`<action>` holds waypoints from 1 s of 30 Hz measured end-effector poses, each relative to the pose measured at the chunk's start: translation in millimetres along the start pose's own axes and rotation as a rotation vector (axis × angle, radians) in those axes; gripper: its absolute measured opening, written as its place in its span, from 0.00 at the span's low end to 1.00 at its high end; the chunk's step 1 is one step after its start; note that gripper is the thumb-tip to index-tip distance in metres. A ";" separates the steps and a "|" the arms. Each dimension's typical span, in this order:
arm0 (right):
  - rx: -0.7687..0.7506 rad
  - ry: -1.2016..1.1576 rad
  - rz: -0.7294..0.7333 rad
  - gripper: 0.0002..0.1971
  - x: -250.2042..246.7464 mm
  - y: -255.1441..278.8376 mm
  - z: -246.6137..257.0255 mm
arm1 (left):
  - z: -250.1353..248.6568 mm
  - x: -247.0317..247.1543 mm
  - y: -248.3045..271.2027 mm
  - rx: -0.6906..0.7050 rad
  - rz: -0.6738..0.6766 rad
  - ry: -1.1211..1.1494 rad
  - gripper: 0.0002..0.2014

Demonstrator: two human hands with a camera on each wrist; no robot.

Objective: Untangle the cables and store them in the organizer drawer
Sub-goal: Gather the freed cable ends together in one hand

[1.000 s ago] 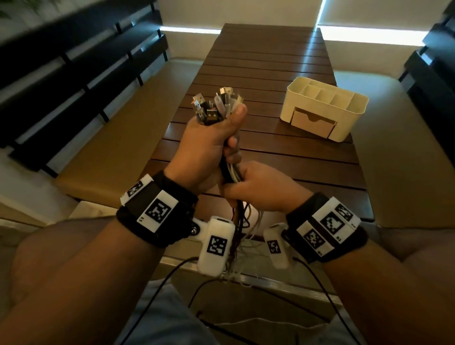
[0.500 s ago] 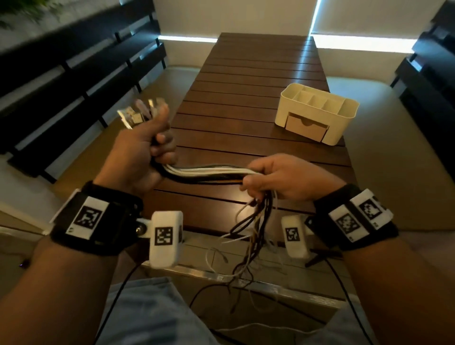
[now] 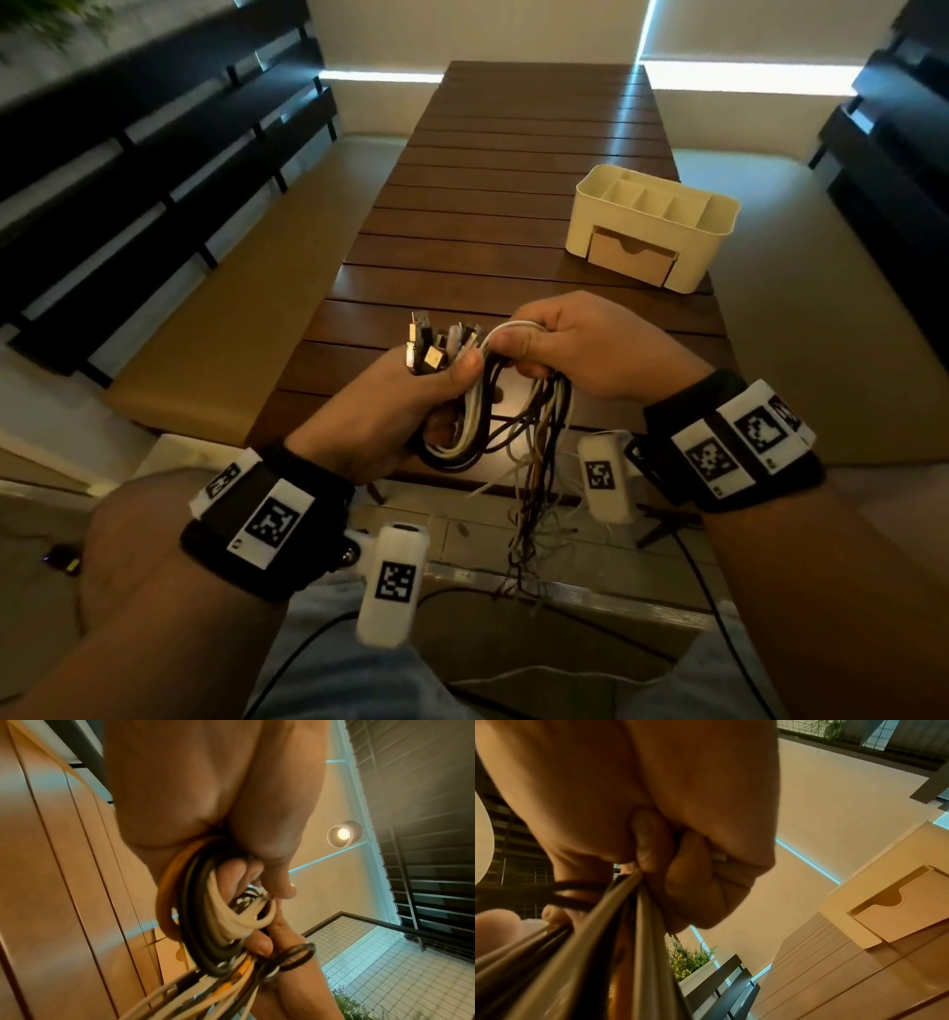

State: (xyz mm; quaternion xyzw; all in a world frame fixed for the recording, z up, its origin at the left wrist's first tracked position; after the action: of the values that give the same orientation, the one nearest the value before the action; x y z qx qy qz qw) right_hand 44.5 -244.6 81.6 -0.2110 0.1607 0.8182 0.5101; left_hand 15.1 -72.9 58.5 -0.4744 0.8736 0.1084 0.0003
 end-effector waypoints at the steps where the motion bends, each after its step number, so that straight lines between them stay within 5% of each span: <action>1: 0.000 -0.003 -0.002 0.21 -0.4 0.2 -0.5 | -2.4 1.0 -0.6 -0.001 -0.011 -0.049 0.11; 10: -0.034 -0.092 0.003 0.18 7.3 -0.5 2.0 | -20.1 -7.3 -5.1 0.023 -0.058 -0.363 0.08; 16: 0.028 -0.291 -0.106 0.20 3.7 1.2 -9.4 | -31.5 -28.2 -4.8 0.097 -0.237 -0.160 0.11; 20: -0.028 -0.213 -0.304 0.13 -19.5 6.7 -15.5 | -18.7 -42.7 -5.7 0.089 -0.362 -0.022 0.12; 25: -0.099 -0.060 -0.068 0.07 5.3 5.3 -2.7 | -14.4 -44.9 -9.3 0.077 -0.382 0.009 0.15; 30: -0.342 0.181 -0.172 0.14 31.7 -4.4 -0.5 | -16.0 -40.8 -11.1 0.088 -0.350 0.017 0.18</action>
State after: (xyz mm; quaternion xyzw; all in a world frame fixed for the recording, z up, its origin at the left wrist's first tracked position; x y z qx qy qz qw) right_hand 36.2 -218.6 64.9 -0.3802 0.0459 0.7647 0.5182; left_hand 48.4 -47.9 76.3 -0.6197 0.7815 0.0644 0.0324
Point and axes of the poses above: each hand's wrist, its own y-axis away from the middle knuckle, its own x-axis out of the palm, z = x × y, the point moved 4 cm from there along -y, towards the middle knuckle, and after that the axes turned 9 degrees about -y, right-handed, at the moved point
